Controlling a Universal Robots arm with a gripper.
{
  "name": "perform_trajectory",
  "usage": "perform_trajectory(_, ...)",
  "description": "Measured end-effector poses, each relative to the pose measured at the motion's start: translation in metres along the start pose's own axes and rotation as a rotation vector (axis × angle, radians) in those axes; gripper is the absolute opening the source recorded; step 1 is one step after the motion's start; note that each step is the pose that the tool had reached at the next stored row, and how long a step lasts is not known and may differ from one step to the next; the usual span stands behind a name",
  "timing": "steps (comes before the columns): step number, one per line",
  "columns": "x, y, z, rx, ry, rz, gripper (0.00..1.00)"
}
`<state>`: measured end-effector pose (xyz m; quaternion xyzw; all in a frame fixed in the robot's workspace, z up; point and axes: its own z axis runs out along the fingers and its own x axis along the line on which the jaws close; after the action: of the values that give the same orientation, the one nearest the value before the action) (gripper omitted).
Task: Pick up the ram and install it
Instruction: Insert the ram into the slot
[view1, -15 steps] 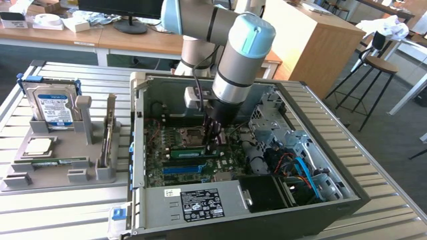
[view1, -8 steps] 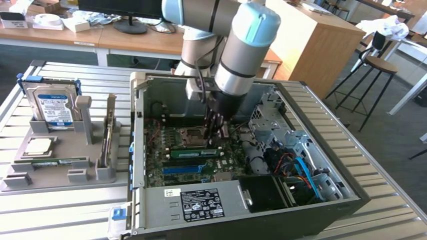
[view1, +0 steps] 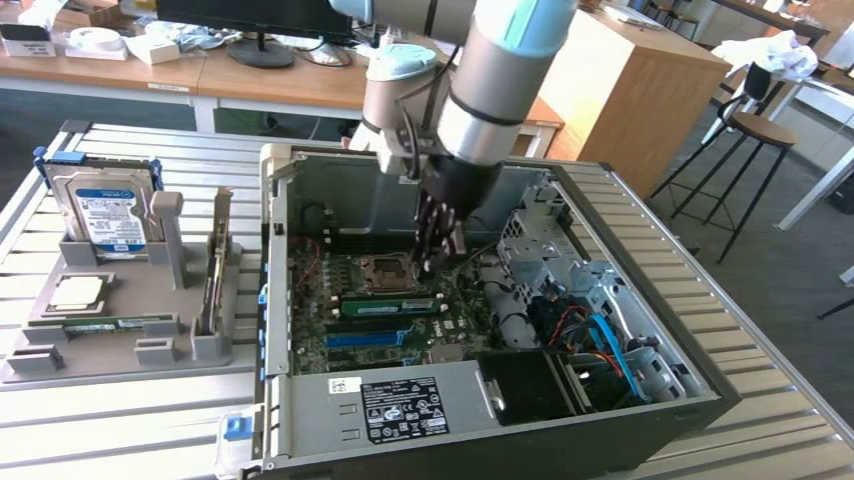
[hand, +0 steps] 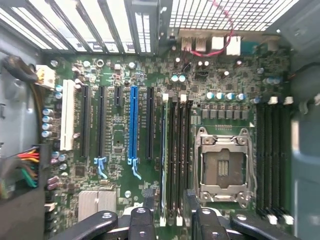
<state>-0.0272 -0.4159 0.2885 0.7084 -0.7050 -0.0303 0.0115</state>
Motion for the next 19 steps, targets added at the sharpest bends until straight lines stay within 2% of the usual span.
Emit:
perform_trajectory(13,-0.001,0.0028,-0.0481,0.0000,-0.0035,0.000,0.37)
perform_trajectory(19,-0.002,0.0036,-0.0625,0.0000,-0.0046,0.000,0.37)
